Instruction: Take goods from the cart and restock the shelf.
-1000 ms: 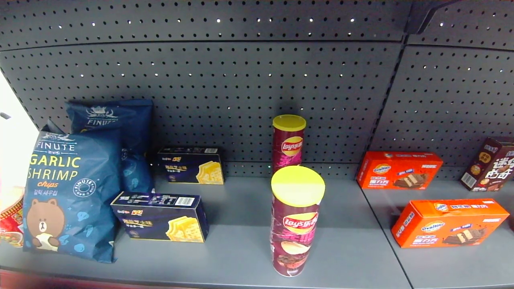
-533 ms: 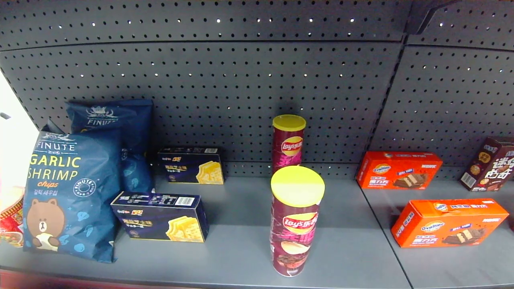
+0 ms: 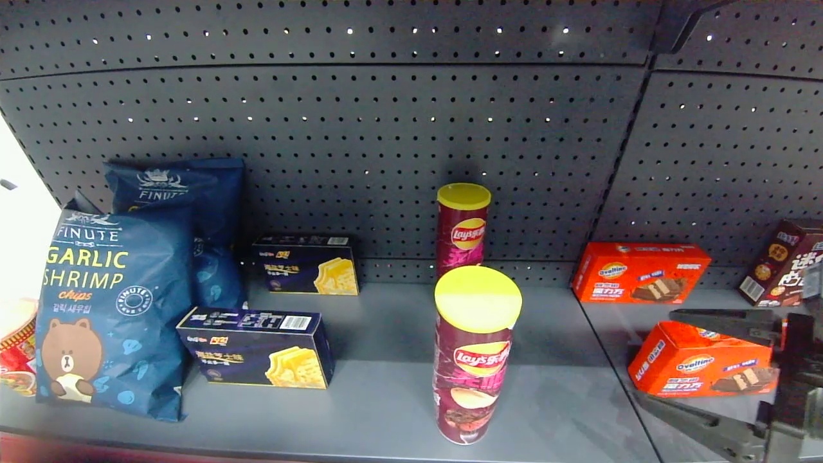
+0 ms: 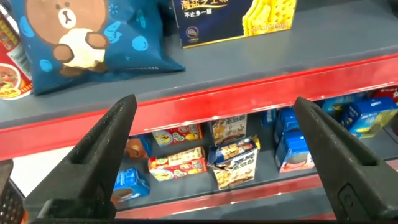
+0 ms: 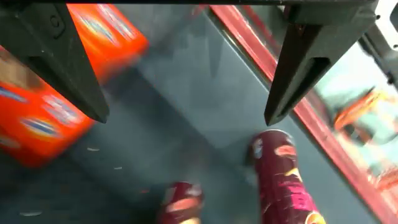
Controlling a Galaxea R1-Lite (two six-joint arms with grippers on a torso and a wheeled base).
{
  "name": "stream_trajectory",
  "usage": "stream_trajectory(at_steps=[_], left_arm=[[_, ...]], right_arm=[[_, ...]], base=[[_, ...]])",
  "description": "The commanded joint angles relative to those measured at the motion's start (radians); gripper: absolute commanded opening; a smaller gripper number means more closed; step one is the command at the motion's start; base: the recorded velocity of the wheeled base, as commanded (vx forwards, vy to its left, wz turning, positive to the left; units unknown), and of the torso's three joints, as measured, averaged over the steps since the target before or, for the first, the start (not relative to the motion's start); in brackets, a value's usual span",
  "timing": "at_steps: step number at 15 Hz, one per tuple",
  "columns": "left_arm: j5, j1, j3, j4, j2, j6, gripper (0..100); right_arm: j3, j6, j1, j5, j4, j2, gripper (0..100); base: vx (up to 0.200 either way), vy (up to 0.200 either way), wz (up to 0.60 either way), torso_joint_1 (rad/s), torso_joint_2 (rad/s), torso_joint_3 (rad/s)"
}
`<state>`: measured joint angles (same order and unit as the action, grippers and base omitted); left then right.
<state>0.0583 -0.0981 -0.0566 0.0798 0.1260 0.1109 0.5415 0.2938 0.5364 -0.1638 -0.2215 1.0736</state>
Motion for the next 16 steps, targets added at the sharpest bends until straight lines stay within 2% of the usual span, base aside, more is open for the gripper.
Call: stream_trajectory(at_steps=[1,6,8,9,16], left_arm=[[0.002,-0.002,0.000,0.000,0.023,0.001,100],[0.003,-0.020,0.000,0.000,0.029,0.001,100],[0.003,-0.023,0.000,0.000,0.029,0.001,100],[0.003,-0.023,0.000,0.000,0.029,0.001,100],[0.003,-0.025,0.000,0.000,0.027,0.000,100]], right_arm=[[0.006,0.002,0.063,0.018,-0.009,0.160,100],[0.052,-0.001,0.125,0.090,-0.030,0.295,100],[0.058,-0.001,0.126,0.121,-0.095,0.344,100],[0.049,-0.004,0.137,0.141,-0.177,0.401,100],[0.064,-0.002,0.151,0.142,-0.220,0.463,100]], base=[[0.000,0.000,0.00,0.000,0.00,0.000],[0.000,0.000,0.00,0.000,0.00,0.000],[0.000,0.000,0.00,0.000,0.00,0.000],[0.000,0.000,0.00,0.000,0.00,0.000],[0.000,0.000,0.00,0.000,0.00,0.000]])
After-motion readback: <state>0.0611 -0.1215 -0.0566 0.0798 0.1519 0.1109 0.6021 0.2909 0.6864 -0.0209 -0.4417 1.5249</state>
